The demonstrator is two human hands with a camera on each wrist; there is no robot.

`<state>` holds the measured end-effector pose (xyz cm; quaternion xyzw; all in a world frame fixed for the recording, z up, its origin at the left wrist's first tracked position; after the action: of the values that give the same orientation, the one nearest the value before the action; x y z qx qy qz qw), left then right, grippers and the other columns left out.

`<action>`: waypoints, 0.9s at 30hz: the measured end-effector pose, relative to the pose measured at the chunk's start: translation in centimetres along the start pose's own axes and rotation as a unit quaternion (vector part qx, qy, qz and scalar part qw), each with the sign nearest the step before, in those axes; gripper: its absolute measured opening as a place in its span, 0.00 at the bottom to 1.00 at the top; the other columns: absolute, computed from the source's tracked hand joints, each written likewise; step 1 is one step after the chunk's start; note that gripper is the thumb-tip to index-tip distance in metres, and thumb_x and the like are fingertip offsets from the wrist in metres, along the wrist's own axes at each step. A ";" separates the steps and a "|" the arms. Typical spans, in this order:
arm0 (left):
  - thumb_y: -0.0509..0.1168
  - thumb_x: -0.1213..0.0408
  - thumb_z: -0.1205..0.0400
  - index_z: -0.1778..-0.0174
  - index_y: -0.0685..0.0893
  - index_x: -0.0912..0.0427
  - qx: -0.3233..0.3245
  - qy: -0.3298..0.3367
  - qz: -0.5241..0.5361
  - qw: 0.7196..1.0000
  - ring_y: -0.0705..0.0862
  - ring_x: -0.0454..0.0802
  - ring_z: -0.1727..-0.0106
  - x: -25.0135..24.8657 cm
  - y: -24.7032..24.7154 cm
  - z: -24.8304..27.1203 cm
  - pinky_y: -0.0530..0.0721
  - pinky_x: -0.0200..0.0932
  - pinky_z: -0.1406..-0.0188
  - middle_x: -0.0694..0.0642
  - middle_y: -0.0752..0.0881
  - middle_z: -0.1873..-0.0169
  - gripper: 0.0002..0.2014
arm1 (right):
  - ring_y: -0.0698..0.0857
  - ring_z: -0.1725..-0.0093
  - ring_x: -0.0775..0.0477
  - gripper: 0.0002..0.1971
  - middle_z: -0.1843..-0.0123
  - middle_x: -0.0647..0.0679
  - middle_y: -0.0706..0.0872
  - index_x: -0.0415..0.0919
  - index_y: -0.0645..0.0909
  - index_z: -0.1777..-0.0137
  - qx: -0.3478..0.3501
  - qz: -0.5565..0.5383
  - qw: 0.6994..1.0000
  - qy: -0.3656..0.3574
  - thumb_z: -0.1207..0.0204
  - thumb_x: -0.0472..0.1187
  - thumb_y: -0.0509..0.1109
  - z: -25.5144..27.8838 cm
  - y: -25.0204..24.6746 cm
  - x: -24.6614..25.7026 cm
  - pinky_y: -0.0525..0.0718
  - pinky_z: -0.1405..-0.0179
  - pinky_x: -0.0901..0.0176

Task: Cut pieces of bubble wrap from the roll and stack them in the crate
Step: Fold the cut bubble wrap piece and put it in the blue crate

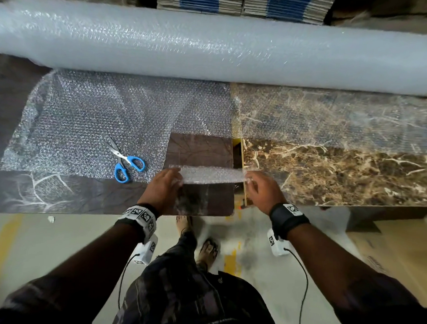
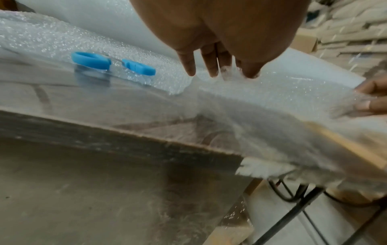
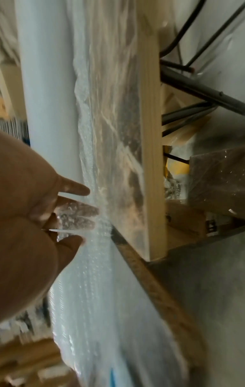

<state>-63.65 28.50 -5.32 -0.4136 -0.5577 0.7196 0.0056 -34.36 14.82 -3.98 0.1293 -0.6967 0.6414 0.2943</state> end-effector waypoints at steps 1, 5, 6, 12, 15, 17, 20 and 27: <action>0.67 0.62 0.17 0.42 0.83 0.58 -0.018 -0.038 0.025 0.999 0.84 0.59 0.47 -0.3 -0.3 0.0 0.80 0.49 0.45 0.60 0.87 0.48 0.10 | 0.86 0.54 0.48 0.12 0.46 0.42 0.89 0.38 0.84 0.40 -0.008 -0.027 0.999 0.027 0.22 0.32 0.67 0.0 -0.5 0.1 0.81 0.53 0.60; 0.65 0.58 0.16 0.51 0.81 0.54 -0.050 -0.109 0.087 0.989 0.84 0.54 0.58 -1.0 -1.2 0.1 0.76 0.44 0.58 0.53 0.87 0.60 0.04 | 0.79 0.67 0.67 0.09 0.53 0.51 0.86 0.40 0.85 0.42 -0.006 -0.099 0.991 0.092 0.20 0.36 0.70 0.8 -1.9 0.3 0.72 0.66 0.79; 0.65 0.58 0.16 0.52 0.80 0.53 -0.060 -0.120 0.110 0.985 0.84 0.53 0.59 -1.0 -1.2 0.1 0.75 0.43 0.58 0.52 0.86 0.60 0.04 | 0.81 0.63 0.66 0.08 0.52 0.51 0.86 0.40 0.85 0.42 -0.006 -0.108 0.989 0.099 0.20 0.37 0.71 1.1 -2.1 0.4 0.73 0.63 0.77; 0.69 0.61 0.18 0.52 0.76 0.46 -0.098 -0.141 0.255 0.952 0.82 0.50 0.67 -1.7 -0.8 2.4 0.83 0.46 0.67 0.50 0.83 0.62 0.08 | 0.84 0.47 0.43 0.09 0.44 0.45 0.86 0.42 0.81 0.39 -0.023 -0.198 0.970 0.143 0.18 0.37 0.70 3.8 -3.2 0.8 0.80 0.55 0.56; 0.74 0.64 0.22 0.47 0.74 0.43 -0.086 -0.138 0.278 0.947 0.81 0.48 0.65 -2.3 -0.5 4.3 0.83 0.45 0.68 0.49 0.79 0.59 0.17 | 0.81 0.39 0.49 0.12 0.39 0.50 0.82 0.48 0.76 0.39 -0.045 -0.222 0.966 0.128 0.18 0.35 0.68 5.5 -3.4 0.4 0.79 0.47 0.62; 0.74 0.67 0.22 0.50 0.74 0.37 -0.083 -0.135 0.286 0.945 0.81 0.49 0.63 -2.9 -0.3 5.5 0.84 0.47 0.67 0.49 0.79 0.59 0.20 | 0.81 0.39 0.51 0.12 0.42 0.53 0.82 0.51 0.74 0.43 -0.070 -0.215 0.967 0.114 0.19 0.34 0.67 6.5 -3.4 -0.2 0.79 0.41 0.55; 0.69 0.73 0.20 0.57 0.80 0.38 -0.072 -0.121 0.280 0.949 0.84 0.49 0.62 -4.2 0.1 7.3 0.86 0.53 0.62 0.45 0.87 0.58 0.19 | 0.84 0.53 0.48 0.14 0.55 0.53 0.85 0.52 0.79 0.57 -0.092 -0.228 0.962 0.118 0.21 0.29 0.66 8.4 -3.8 -0.4 0.83 0.48 0.49; 0.71 0.65 0.20 0.47 0.87 0.36 -0.057 -0.118 0.230 0.964 0.87 0.50 0.62 -7.3 0.6 13.5 0.90 0.55 0.52 0.54 0.89 0.55 0.15 | 0.84 0.41 0.56 0.11 0.38 0.49 0.87 0.49 0.86 0.43 -0.052 -0.259 0.959 0.099 0.17 0.34 0.67 15.5 -5.0 0.5 0.82 0.38 0.60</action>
<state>-66.68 14.10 -1.00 -0.4422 -0.4848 0.7122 -0.2495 -35.74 -0.87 0.36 0.2261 -0.6389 0.5157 0.5241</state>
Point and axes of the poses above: each hand's wrist, its own z-axis away from the middle knuckle, its own y-axis out of the palm, x = y × z, the point moved 1 cm from there along -z, towards the middle knuckle
